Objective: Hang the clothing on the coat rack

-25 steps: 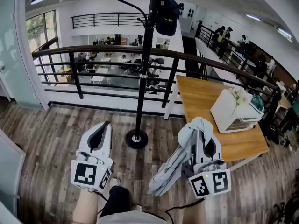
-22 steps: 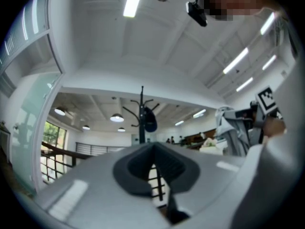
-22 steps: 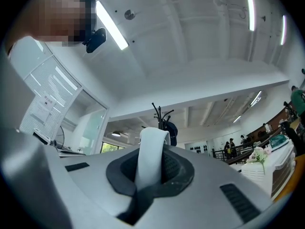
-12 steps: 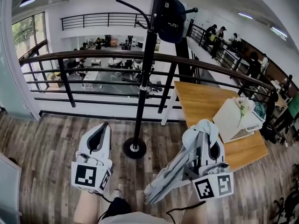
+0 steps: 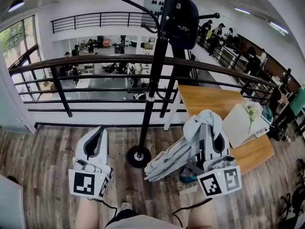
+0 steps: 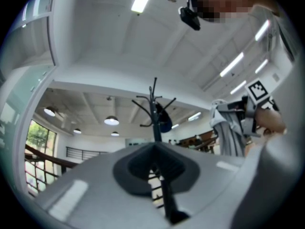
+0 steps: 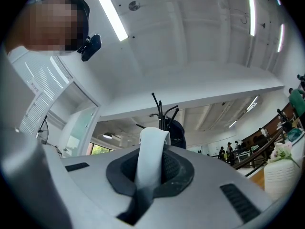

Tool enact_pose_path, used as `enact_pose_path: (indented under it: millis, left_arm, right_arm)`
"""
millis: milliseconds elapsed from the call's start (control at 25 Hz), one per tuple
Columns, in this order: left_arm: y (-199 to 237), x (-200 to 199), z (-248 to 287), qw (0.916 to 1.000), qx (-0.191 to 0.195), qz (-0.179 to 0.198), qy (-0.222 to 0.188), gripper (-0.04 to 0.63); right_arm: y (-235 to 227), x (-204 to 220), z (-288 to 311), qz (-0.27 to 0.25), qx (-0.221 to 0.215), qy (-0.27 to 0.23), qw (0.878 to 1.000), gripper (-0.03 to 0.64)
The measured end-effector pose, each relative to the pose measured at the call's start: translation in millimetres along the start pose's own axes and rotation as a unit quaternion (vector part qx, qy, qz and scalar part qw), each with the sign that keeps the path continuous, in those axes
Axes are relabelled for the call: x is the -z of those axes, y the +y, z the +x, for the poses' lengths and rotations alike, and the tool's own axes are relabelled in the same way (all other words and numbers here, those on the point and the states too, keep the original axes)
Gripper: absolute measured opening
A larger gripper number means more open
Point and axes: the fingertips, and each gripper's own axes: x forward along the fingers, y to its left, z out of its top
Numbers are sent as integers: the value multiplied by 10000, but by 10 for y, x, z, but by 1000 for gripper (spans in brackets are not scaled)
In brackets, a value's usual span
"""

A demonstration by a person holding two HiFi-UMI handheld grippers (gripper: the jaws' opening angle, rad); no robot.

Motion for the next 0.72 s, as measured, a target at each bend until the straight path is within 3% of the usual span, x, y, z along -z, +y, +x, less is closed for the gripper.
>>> enact_pose_path:
  millis: [400,720]
  left_arm:
    - [514,192,351,9995,308,109,-3,9]
    - [661,349,543,9989,468,-86,-3,8]
  right_arm:
    - [158,45,770,-9,129,68,9999,5]
    - [132,0,1201,268,213,190,9992,5]
